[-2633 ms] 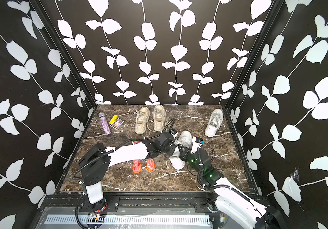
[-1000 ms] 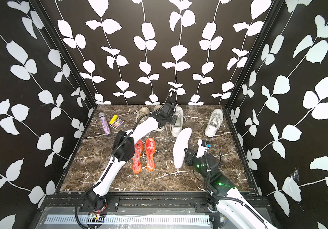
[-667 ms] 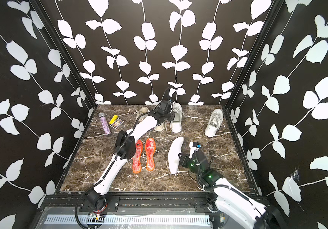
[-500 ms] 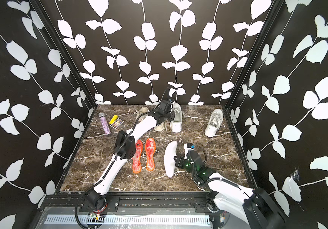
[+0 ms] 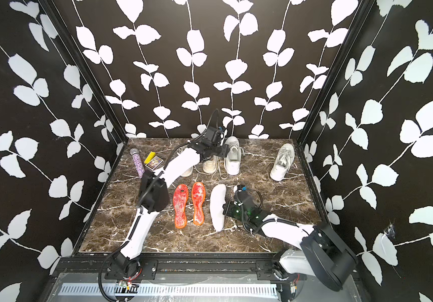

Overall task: Remove the insole from the shoe
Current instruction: Place the shoe at the center of the board, then place the insole at the center of the board.

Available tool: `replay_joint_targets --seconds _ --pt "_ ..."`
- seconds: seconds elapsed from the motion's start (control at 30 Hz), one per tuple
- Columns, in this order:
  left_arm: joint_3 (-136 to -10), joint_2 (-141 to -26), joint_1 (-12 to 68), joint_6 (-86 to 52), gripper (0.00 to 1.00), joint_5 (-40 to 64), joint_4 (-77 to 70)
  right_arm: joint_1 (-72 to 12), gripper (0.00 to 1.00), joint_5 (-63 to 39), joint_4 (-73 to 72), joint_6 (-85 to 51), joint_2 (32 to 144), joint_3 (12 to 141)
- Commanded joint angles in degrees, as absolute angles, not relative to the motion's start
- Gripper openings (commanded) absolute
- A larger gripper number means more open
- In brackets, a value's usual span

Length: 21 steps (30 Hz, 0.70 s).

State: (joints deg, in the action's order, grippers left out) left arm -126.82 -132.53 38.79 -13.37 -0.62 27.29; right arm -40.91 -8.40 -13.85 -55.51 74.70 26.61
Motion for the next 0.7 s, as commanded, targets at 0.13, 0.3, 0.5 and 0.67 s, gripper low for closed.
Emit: replay_joint_targets --seconds 0.13,0.3,0.5,0.67 --pt "-108.5 -114.7 38.4 -18.0 0.61 -8.4 28.6 -41.3 0.06 -9.9 -9.3 -57.5 77.8 30.9" --pt "-90.2 -104.7 38.4 -20.6 0.63 -8.8 20.2 -41.4 0.32 -8.5 -6.4 -57.0 76.8 31.5" --pt "-67.4 -91.6 38.4 -20.6 0.66 -10.8 4.9 -41.2 0.52 2.8 9.4 -50.8 69.4 34.3" --pt "-54.8 -83.3 38.4 -20.5 0.68 -13.5 -1.7 -40.3 0.65 11.2 20.1 -43.4 62.6 38.5"
